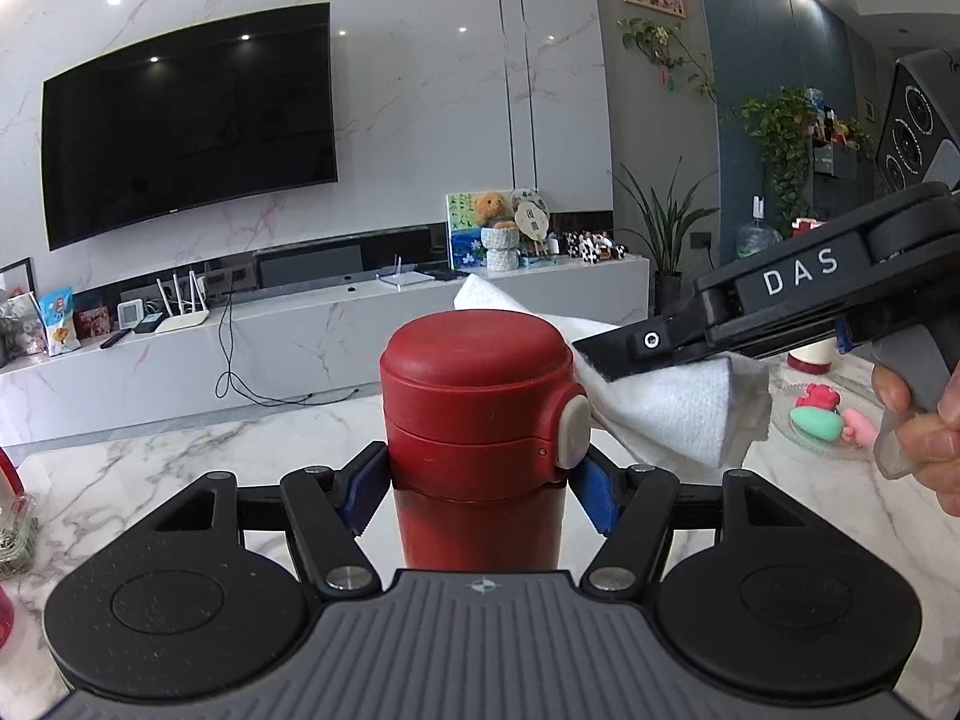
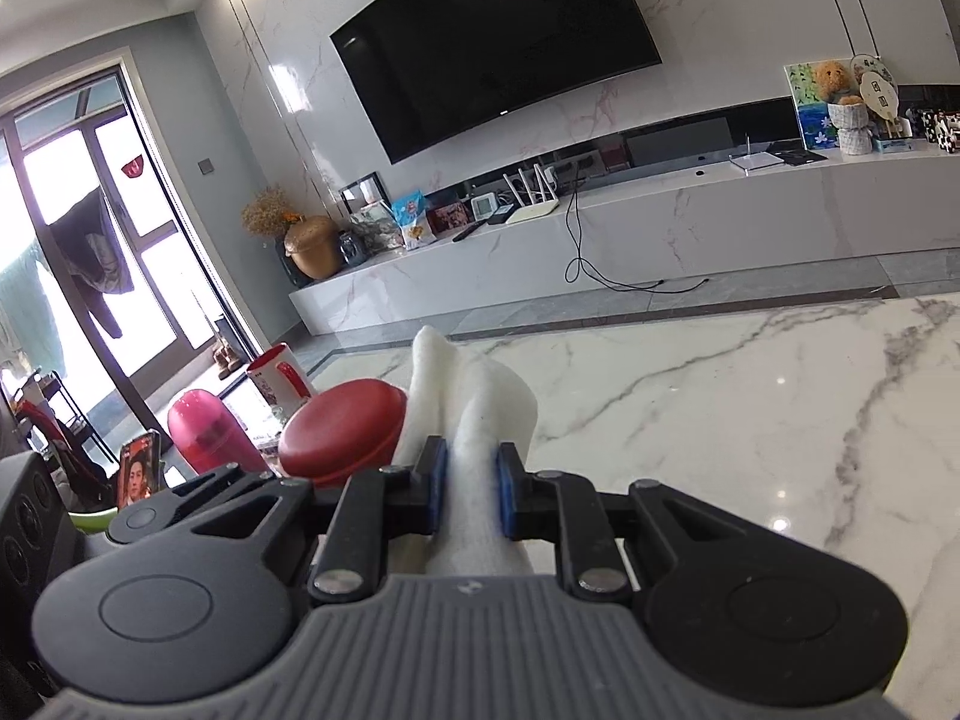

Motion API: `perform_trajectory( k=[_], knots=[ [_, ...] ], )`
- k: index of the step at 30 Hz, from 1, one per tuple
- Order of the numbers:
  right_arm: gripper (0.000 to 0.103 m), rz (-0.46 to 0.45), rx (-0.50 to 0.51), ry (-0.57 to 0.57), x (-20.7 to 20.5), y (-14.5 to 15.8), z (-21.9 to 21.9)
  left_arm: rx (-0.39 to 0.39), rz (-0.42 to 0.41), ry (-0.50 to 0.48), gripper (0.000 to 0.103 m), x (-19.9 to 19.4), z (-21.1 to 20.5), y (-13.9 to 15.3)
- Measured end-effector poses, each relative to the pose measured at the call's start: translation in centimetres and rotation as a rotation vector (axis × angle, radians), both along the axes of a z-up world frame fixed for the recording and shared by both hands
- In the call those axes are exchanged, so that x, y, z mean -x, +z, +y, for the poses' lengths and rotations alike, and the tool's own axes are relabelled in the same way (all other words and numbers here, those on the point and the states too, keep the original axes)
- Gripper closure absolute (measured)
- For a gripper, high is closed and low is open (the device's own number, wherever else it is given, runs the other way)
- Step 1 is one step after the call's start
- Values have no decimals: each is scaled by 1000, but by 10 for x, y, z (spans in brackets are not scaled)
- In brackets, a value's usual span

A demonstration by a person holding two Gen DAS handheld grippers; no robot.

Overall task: Clean container
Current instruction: 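Wipe the thermos side with the towel in the right tool while the left tool holds it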

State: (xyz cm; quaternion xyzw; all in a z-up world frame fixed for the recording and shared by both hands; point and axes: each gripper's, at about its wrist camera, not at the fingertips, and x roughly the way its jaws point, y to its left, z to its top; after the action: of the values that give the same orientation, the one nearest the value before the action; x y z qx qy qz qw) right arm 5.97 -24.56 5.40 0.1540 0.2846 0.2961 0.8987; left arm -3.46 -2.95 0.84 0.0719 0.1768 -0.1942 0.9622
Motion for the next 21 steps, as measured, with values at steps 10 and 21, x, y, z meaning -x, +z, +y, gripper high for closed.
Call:
perform_trajectory(
  k=[10, 21],
  knots=[
    [83, 5, -4, -4, 3, -5, 0, -20, 30, -22, 40, -18, 11, 2],
    [83, 61, 1, 20, -7, -20, -2, -34, 43, -57, 40, -26, 16, 2]
  ],
)
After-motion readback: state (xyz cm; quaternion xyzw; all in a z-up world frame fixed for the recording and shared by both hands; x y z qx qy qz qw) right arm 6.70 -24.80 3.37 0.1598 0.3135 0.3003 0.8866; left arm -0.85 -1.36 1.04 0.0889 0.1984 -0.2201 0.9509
